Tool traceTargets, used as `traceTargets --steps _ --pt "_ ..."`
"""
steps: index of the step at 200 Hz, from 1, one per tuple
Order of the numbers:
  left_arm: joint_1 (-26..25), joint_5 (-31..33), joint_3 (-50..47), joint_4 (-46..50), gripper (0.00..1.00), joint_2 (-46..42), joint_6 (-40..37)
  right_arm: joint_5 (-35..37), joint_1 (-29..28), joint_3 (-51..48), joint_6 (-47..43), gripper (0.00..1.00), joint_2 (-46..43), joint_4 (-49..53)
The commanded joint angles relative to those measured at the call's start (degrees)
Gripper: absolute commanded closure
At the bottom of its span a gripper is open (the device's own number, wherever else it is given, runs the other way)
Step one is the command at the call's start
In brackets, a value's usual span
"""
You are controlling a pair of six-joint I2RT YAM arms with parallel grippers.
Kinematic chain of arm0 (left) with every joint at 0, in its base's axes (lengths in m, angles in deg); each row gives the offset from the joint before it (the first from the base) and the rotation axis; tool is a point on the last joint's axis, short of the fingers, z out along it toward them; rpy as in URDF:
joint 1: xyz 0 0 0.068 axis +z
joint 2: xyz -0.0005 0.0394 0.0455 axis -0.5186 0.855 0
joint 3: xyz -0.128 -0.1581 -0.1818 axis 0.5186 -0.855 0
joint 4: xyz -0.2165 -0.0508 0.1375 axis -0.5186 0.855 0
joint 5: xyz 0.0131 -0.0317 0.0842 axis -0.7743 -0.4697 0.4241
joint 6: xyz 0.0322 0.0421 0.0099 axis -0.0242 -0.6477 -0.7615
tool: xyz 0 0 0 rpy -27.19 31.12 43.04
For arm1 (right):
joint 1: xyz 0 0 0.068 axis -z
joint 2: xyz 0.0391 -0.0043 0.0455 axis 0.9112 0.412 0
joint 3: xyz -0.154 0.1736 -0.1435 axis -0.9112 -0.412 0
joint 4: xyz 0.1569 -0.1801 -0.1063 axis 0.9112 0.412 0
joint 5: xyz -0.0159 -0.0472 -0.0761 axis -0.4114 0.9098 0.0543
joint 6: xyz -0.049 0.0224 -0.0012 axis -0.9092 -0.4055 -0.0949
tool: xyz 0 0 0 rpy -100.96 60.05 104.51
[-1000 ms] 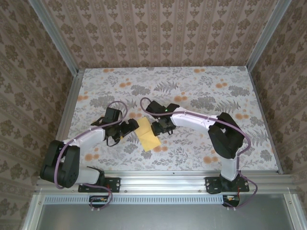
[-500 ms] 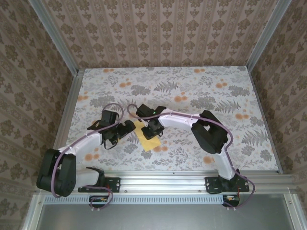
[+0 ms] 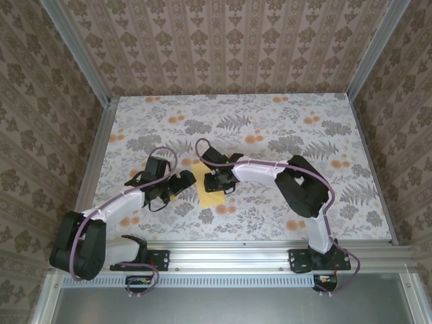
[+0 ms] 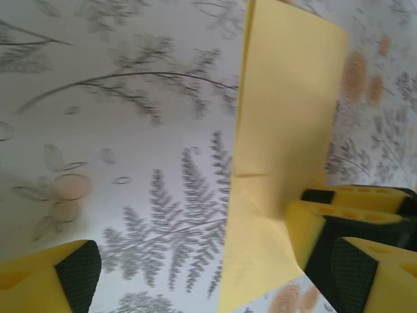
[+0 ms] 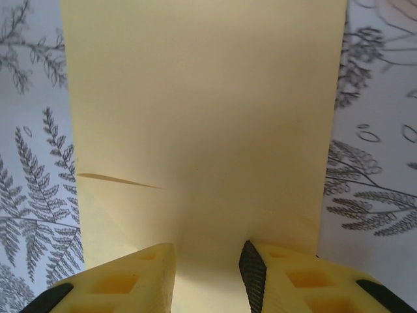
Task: Fold a paper plane with a square sheet of paper (pick it up from the middle)
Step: Fold the triangle a second time at the center of the table.
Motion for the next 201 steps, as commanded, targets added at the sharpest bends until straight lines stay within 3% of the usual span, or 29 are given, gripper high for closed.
traceTargets --steps 1,25,67,147,201 --pt "-1.29 -3.87 -1.66 -7.62 0.14 1.63 3.42 -0.25 0.91 -6.32 14.09 0.64 -0.69 -4.21" --pt "-2.50 -4.70 -2.16 -11.98 0.30 3.67 5.45 -2.57 2.45 -11.10 18.66 0.68 -3.66 -10.38" --pt "-5.80 -6.20 -1.25 -17.73 0.45 8.67 6.82 -9.97 5.64 -15.21 20.14 0.76 -4.81 -17.09" --pt "-6.35 -5.08 1.75 -18.58 0.60 15.17 7.28 -21.41 8.71 -16.41 20.98 0.88 -7.85 -29.10" --pt "-6.35 -4.35 3.29 -16.80 0.68 16.72 6.67 -16.97 8.79 -12.21 13.15 0.89 -8.18 -20.25"
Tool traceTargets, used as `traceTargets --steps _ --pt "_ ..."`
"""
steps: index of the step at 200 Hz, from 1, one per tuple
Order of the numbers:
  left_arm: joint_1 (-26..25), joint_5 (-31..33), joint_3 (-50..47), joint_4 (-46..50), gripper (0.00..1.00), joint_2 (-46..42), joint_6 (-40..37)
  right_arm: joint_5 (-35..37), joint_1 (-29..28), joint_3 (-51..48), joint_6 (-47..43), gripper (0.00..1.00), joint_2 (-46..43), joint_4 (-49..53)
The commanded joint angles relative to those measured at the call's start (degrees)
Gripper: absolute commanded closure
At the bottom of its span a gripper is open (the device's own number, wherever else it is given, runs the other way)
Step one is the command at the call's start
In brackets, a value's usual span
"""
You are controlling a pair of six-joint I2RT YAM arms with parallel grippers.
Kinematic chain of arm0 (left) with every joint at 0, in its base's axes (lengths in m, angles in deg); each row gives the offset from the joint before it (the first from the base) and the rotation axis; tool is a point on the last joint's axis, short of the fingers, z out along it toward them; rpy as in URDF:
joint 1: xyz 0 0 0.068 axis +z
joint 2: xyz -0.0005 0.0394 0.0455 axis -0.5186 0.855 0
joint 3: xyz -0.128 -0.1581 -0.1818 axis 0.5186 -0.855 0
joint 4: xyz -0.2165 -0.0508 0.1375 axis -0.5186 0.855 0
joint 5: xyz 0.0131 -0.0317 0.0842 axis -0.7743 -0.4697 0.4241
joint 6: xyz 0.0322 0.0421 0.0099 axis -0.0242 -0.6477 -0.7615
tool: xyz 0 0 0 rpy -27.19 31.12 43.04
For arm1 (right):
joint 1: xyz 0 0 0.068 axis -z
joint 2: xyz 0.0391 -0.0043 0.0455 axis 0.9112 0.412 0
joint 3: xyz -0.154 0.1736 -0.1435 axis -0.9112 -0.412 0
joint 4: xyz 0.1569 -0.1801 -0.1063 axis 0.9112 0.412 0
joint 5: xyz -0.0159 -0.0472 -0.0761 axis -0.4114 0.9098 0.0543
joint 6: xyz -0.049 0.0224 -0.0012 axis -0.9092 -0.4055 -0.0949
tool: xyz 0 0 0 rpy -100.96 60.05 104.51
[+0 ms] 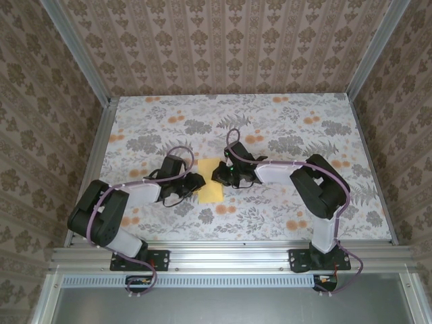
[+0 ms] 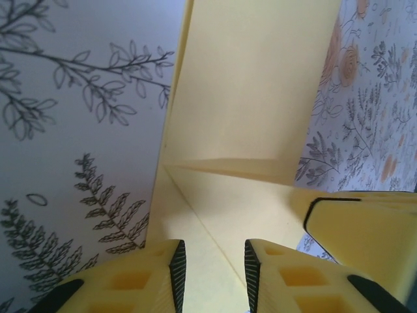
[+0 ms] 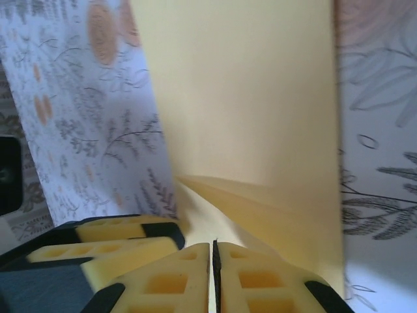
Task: Fold a paper plane with a square sheet of paper (pick it up from the middle)
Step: Fold the triangle a second time at the center of the table.
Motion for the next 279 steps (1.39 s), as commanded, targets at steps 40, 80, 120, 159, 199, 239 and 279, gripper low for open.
traceTargets --steps 40,80,120,159,199,239,279 --pt "-0.43 0.61 1.56 1.20 0.68 0.74 -0.18 4.00 1.10 3.88 -7.33 0.88 1.65 9.06" --pt "-0.47 0.22 1.85 1.23 0.68 1.43 -0.25 3.85 1.82 3.83 -9.36 0.86 2.31 10.01" --pt "-0.47 -0.25 2.30 0.80 0.67 2.22 -0.17 3.79 2.36 3.88 -10.02 0.85 4.06 10.43" --pt "-0.47 -0.61 2.81 0.71 0.64 3.00 -0.17 4.35 2.96 3.67 -8.60 0.84 5.55 11.02" --pt "-0.47 -1.54 3.90 -0.31 0.61 4.20 -0.01 2.59 3.84 2.22 -6.07 0.83 6.32 9.76" --pt "-0.47 -2.58 4.75 -1.43 0.60 5.34 0.40 1.12 4.02 1.31 -4.95 0.83 6.47 8.18" --pt "-0.47 -3.50 5.27 -2.88 0.57 7.03 1.21 0.69 4.03 0.73 -4.72 0.83 6.49 7.73"
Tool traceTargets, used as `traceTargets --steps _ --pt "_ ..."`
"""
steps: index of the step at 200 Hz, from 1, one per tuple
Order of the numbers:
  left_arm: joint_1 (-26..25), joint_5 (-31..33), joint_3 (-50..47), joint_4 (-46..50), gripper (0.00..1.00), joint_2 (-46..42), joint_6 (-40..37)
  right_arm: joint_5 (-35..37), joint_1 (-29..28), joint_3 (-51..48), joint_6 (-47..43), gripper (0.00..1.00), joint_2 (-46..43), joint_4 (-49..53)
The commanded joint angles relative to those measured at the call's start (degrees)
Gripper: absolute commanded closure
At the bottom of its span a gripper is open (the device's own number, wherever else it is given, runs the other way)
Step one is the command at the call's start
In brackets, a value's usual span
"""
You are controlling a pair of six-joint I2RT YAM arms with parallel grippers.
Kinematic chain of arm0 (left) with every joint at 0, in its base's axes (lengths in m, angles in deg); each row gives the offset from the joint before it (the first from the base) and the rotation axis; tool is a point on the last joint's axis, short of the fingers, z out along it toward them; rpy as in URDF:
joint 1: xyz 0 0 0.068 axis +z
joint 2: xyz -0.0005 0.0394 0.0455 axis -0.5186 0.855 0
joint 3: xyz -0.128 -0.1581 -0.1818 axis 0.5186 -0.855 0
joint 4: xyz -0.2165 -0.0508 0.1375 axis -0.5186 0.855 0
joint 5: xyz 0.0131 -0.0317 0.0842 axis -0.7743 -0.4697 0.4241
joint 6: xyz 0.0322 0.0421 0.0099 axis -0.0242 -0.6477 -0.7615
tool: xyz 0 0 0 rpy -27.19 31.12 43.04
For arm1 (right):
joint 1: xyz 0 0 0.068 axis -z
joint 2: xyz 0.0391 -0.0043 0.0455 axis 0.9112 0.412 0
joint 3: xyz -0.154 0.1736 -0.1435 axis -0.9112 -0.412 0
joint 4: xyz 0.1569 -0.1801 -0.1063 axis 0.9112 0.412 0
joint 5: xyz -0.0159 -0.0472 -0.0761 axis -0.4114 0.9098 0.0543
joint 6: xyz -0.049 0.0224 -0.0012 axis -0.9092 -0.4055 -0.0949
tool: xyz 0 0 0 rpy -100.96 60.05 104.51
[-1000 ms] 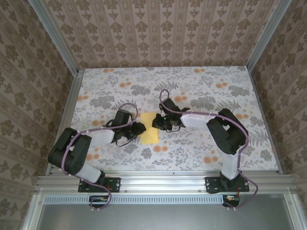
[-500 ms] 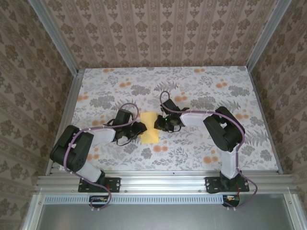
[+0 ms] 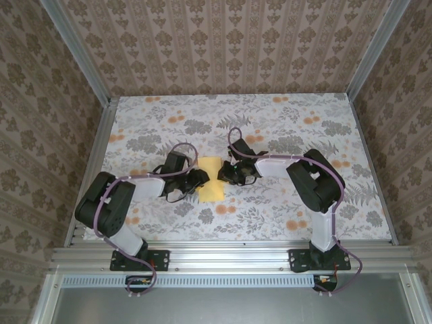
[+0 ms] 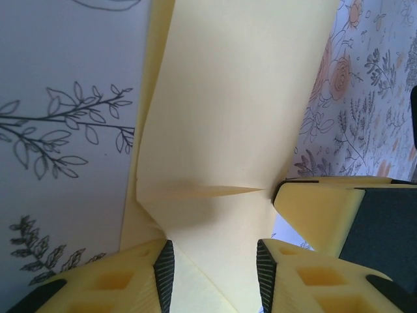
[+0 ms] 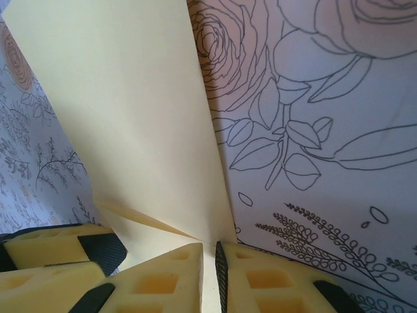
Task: Fold a paper plane with a square sheet of paper (pick it up from the middle)
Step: Fold the triangle a second time at the center of the table, then turn over the paper at the center of the table.
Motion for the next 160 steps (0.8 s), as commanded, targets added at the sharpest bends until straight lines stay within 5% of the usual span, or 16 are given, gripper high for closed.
traceTargets --steps 1,60,160 --pt "-0.45 -1.57 1.41 -1.62 0.57 1.56 1.01 0.27 0.22 -1.75 1.29 0.83 2.19 1.08" --pt "-0.97 -2.13 1.67 -2.21 0.47 0.95 4.45 -0.45 0.26 -2.90 1.99 0.83 2.24 -0.14" --pt "-1.16 -0.61 4.23 -2.14 0.68 2.53 2.28 -1.50 0.24 -4.28 1.98 0.84 2.06 -1.65"
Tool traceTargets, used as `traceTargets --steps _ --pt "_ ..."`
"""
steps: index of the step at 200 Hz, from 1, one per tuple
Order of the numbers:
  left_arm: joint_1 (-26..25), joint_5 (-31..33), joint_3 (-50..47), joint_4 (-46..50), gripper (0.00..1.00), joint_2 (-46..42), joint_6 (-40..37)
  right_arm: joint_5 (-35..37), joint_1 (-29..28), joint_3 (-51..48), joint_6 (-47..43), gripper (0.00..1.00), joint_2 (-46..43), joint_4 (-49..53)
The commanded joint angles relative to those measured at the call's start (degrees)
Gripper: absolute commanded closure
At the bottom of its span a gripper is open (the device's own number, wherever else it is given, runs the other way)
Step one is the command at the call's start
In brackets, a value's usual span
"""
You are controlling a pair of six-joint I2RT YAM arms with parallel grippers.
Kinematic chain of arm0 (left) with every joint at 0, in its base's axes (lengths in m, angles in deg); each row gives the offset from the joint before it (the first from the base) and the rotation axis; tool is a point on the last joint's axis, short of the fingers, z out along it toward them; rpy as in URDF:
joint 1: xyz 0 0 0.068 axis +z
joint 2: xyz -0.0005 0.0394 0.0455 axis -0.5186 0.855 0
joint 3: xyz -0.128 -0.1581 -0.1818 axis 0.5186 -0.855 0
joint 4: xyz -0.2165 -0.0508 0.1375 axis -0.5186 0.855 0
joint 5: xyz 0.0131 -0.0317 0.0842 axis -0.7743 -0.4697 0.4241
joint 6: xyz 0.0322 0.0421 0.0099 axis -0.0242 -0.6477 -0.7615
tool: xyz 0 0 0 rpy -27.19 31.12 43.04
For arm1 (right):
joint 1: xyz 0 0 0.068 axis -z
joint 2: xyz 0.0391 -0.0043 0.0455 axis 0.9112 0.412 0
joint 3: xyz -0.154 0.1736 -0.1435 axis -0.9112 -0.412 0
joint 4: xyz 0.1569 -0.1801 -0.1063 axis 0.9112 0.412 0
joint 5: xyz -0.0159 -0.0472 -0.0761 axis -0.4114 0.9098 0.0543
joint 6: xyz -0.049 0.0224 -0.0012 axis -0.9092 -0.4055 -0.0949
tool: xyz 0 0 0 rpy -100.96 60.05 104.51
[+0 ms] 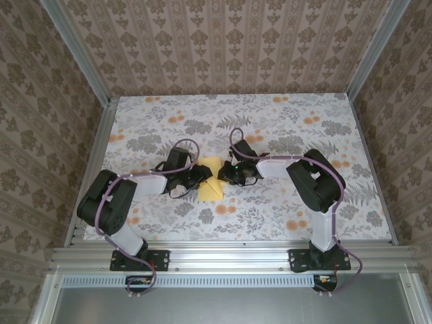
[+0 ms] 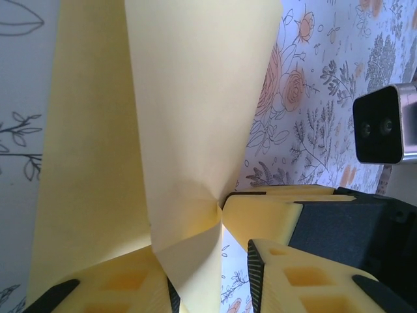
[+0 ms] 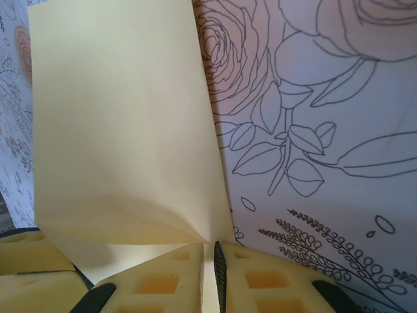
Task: Fold a paper plane with a square sheet of paper (pick it up from the middle)
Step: Turn over the paper at the center of the table.
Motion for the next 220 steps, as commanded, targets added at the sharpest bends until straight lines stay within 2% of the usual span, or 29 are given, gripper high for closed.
traceTargets --steps 1,27,48,66,87,114,137,171,204,220 --pt "-0.33 0.47 1.49 -0.40 0.68 1.47 -1.06 0.21 -0.01 -2.32 0.70 0.84 2.07 2.33" --pt "-0.50 0.96 1.66 -0.60 0.80 2.04 -1.81 -1.19 0.00 -2.39 0.63 0.82 1.19 1.23" --pt "-0.50 1.81 1.97 0.49 0.89 1.80 -3.47 -2.90 0.50 -2.19 0.01 0.76 -1.38 0.24" --pt "-0.50 2.98 2.36 2.30 0.94 1.11 -5.49 -3.05 1.67 -2.36 -1.05 0.67 -5.95 0.26" --pt "-0.51 5.15 3.53 7.08 0.95 -0.99 -8.75 -0.47 3.80 -3.91 -2.97 0.54 -13.12 2.24" --pt "-0.50 9.48 7.04 18.83 0.96 -5.54 -14.69 5.86 6.51 -6.96 -6.99 0.38 -22.06 6.66" --pt "-1.14 17.51 13.78 35.35 0.95 -9.64 -21.32 12.60 7.54 -9.07 -10.54 0.31 -27.84 11.63" --pt "-5.15 36.10 26.16 57.12 0.95 -10.85 -27.79 21.83 8.27 -12.35 -12.74 0.26 -35.84 16.51" --pt "-11.21 53.37 37.51 69.49 0.95 -3.99 -27.95 28.97 9.13 -16.54 -12.27 0.20 -42.77 18.75" --pt "-13.81 58.87 42.98 73.39 0.94 2.00 -27.00 31.18 9.87 -18.88 -11.46 0.17 -46.23 19.60"
